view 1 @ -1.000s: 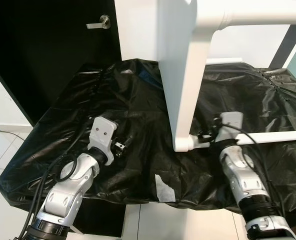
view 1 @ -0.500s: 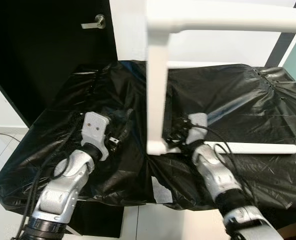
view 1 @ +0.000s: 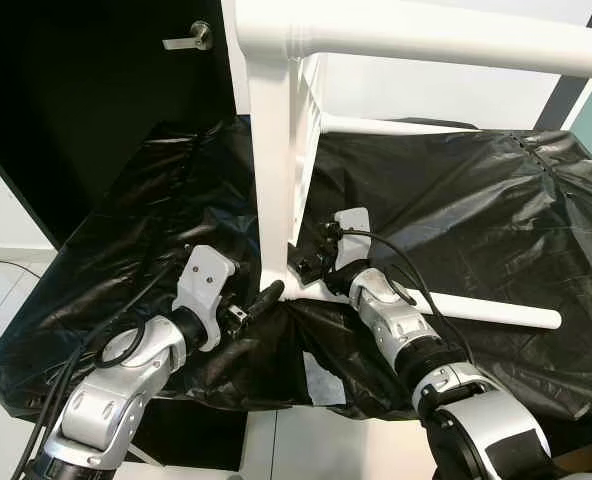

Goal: Building children table

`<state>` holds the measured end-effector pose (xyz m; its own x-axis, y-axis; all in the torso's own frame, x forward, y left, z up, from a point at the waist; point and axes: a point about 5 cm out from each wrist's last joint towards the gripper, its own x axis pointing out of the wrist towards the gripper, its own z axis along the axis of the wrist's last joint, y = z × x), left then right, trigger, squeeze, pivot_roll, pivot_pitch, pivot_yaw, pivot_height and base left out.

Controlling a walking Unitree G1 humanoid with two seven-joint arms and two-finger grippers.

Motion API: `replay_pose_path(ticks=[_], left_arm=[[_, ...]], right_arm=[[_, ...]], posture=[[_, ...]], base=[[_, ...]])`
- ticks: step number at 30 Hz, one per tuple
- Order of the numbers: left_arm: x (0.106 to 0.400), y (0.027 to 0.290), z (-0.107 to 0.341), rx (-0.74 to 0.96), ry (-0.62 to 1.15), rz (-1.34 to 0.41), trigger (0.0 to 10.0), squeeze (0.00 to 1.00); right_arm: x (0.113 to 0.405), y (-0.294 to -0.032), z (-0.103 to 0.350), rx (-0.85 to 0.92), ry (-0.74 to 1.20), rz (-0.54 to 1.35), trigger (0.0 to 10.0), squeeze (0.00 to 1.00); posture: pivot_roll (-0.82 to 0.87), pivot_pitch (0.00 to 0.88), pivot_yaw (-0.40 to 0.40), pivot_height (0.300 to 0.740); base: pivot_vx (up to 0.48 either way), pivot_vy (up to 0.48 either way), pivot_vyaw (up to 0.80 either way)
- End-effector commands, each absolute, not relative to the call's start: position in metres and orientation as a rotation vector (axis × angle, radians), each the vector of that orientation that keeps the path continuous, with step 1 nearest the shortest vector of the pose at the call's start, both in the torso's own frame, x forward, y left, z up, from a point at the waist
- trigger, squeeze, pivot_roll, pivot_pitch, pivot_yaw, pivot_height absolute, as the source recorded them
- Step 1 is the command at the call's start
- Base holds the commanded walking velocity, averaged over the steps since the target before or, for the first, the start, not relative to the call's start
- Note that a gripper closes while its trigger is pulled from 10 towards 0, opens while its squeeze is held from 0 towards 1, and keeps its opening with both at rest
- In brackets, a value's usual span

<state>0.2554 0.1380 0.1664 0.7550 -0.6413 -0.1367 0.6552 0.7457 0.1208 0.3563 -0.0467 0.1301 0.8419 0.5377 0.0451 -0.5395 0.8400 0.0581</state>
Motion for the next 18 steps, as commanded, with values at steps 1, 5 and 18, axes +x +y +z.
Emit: replay_pose_path(ticks=[1,5,18], left_arm=[[0.264,0.152,0.166,0.172,0.096,-0.486,10.0,0.0],[0.258,0.155,0.168,0.139,0.095,-0.508,10.0,0.0],[0.263,0.127,0.173,-0.006,0.037,-0.559,10.0,0.0]], right_arm=[[0.356,-0.045,0.135,0.067,-0.064,0.59,10.0,0.0],[0.342,-0.057,0.128,0.049,-0.104,0.609,10.0,0.0],[0.302,-0.172,0.121,-0.027,-0.131,0.34,10.0,0.0]], posture=[[0.07,0.0,-0.024,0.74],[0.08,0.0,-0.037,0.74],[0.03,0.0,-0.009,0.74]], base=[[0.0,0.0,0.0],[0.0,0.0,0.0],[0.0,0.0,0.0]])
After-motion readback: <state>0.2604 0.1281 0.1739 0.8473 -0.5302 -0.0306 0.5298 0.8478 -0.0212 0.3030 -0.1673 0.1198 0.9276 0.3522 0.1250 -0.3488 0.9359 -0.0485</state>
